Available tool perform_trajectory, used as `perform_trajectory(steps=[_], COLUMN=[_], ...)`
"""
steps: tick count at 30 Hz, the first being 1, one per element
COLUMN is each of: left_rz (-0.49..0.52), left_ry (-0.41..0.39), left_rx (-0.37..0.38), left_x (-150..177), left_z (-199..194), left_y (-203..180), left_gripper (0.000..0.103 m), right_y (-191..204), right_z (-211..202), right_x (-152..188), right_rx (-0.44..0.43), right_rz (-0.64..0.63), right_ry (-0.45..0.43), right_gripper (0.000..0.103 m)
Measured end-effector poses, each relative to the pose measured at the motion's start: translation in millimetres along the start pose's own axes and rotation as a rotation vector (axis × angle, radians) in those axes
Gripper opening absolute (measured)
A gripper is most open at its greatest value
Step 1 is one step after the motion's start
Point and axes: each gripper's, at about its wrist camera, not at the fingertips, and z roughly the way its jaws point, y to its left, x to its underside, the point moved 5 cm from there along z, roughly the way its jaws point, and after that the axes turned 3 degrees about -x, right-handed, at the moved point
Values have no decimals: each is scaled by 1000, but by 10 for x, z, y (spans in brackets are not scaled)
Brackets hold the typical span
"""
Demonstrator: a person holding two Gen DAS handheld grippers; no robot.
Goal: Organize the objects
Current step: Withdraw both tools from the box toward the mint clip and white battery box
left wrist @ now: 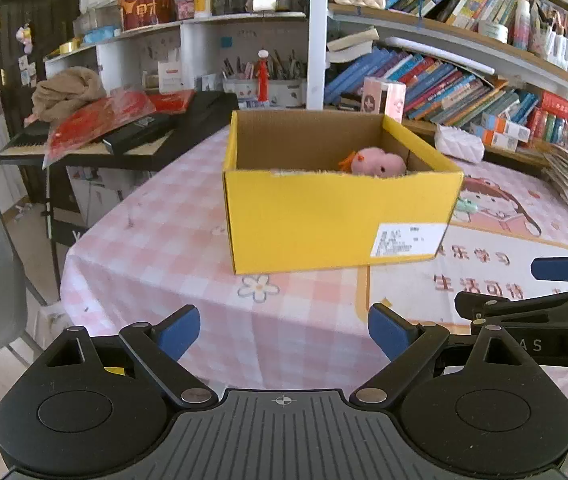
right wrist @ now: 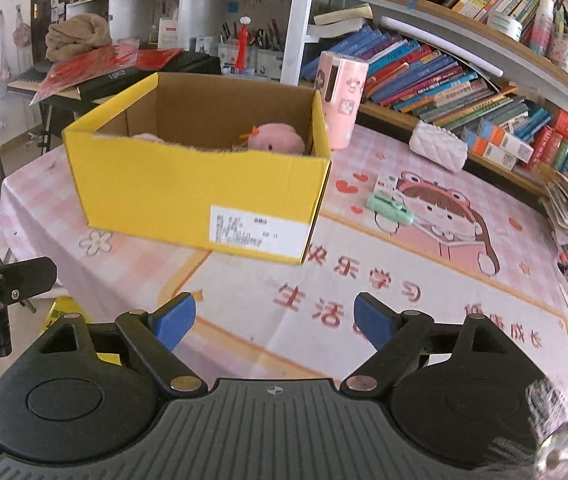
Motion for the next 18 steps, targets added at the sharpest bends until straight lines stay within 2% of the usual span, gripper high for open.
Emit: perform_trajectory(steps=[8,18], left_rz=[29,84], left_ry=[21,47], left_rx=[22,94], left_x=[128,216], left_z=[-83,-87], left_y=[-46,-253], left_gripper=[93,93], right_y=[50,-99], right_z=[-130,-265], right_x=[187,394], right_rx=[24,88], right_rz=[10,56], right_ry=[12,33], right_gripper=[92,93])
